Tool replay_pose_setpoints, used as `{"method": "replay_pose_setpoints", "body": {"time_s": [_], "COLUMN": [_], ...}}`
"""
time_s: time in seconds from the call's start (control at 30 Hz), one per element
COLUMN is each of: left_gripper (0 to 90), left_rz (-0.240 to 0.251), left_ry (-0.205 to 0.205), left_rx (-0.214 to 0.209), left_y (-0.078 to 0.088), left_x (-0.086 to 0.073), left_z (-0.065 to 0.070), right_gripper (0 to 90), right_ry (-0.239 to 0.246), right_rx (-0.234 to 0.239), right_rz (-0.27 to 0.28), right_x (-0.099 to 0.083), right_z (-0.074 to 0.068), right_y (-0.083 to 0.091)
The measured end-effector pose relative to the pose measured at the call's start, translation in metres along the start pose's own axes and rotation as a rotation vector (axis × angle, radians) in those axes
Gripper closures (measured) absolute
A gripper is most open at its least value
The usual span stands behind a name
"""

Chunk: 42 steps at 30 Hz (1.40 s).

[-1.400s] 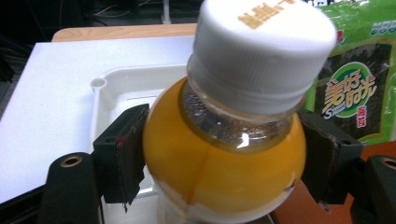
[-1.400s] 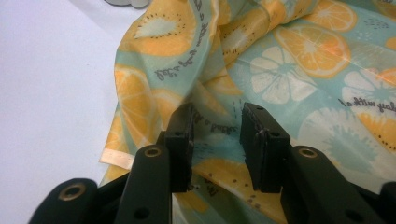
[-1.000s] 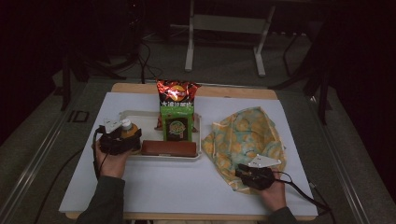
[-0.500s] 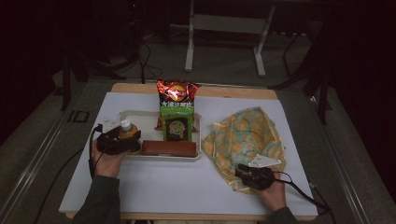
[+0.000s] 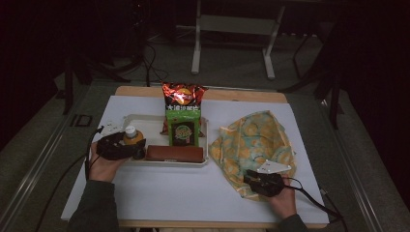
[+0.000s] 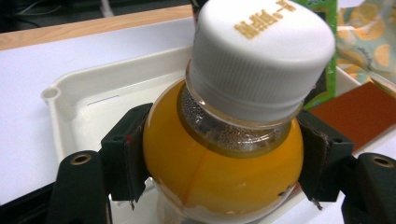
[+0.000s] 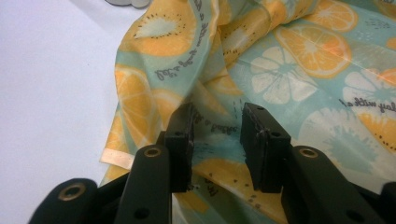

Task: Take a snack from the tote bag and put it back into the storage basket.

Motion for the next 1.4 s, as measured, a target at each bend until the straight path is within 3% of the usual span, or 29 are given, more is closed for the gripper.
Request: {"method": "replay_pose_setpoints", "body": {"time_s": [0.4, 0.57, 0.97, 1.2, 1.4], "left_gripper": [29.0, 29.0, 28.8, 24.4, 24.2], "left_rz": [-0.018, -0.017, -0.003, -0.034, -0.016], "left_ry": [-0.065, -0.073, -0.035, 0.009, -0.008], "left_rx": [-0.122, -0.142, -0.087, -0.13, -0.12], "left_y": [0.0008, 0.0001, -0.0004, -0.003, 0.0032], "left_x": [0.0001, -0.0003, -0.0011, -0.0059, -0.0032], "left_z": [-0.0063, -0.0049, -0.0013, -0.0058, -0.0042], "right_gripper": [64.5, 64.5, 64.3, 64.3, 64.2], "right_ry": [-0.001, -0.001, -0.001, 0.0, 0.001], "right_rx": [0.0, 0.0, 0.002, 0.002, 0.003], "right_rz": [0.0, 0.0, 0.0, 0.0, 0.0], "right_x": [0.0, 0.0, 0.0, 0.0, 0.0001], "right_z": [0.0, 0.0, 0.0, 0.0001, 0.0001], "right_y": [0.0, 0.0, 0.0, 0.0, -0.0001]}}
Point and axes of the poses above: each handheld gripper's, and its own axes: y roughly backward along the jaws, x roughly out of its top, z roughly to its right, the point moved 7 cm from there along -y, roughly forward along the jaws, and after that the axes turned 11 degrees about y, right-handed, at the moved point
